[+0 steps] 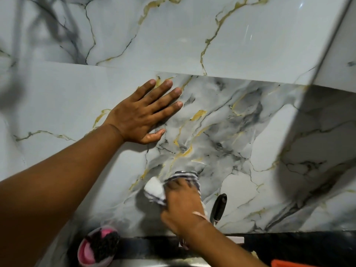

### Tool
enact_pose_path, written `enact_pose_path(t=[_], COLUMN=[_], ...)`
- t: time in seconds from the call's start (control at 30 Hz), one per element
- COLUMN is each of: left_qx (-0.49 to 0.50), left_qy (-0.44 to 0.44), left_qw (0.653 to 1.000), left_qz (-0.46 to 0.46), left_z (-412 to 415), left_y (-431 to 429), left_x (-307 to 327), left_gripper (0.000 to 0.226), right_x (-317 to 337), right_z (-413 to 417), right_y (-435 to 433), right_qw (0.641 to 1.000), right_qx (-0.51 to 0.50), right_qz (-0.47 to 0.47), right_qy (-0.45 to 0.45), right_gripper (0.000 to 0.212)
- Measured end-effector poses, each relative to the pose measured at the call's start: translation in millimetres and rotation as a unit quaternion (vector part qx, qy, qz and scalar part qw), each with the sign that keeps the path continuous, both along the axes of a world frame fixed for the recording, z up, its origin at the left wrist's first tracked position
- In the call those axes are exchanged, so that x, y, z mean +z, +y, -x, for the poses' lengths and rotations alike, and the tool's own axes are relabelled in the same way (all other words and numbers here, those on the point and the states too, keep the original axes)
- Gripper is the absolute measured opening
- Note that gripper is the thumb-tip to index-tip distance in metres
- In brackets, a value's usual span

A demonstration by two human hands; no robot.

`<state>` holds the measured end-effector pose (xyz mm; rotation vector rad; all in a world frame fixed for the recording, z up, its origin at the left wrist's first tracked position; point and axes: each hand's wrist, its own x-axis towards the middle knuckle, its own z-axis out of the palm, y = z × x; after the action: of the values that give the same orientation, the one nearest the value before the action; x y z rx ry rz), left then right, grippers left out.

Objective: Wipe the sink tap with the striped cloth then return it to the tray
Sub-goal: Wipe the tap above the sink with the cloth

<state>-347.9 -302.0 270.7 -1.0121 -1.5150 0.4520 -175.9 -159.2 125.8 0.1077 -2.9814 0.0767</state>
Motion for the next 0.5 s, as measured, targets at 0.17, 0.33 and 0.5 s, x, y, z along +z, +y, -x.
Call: enact_pose_path(t=[0.17, 0.33, 0.5], left_qx=[0.0, 0.011, 0.019], left_qy=[0.0, 0.002, 0.006], left_qw=[1.0, 1.0, 1.0], left_qz=[0.0, 0.003, 0.003], left_z=[0, -3, -3], left_y=[-1, -1, -1], left_x=[0, 1, 1], left_gripper=[0.079, 0.078, 0.077], right_x=[-11, -27, -73], right_z=[-18, 11, -20], right_y=[34, 51, 46], right_qw=[0.656, 0.32, 0.332], right_qx=[-0.138, -0.108, -0.067], right_qz=[0.735, 0.913, 0.906], right_qy=[-0.1, -0.227, -0.254], right_gripper=[0.035, 0.056, 0.054])
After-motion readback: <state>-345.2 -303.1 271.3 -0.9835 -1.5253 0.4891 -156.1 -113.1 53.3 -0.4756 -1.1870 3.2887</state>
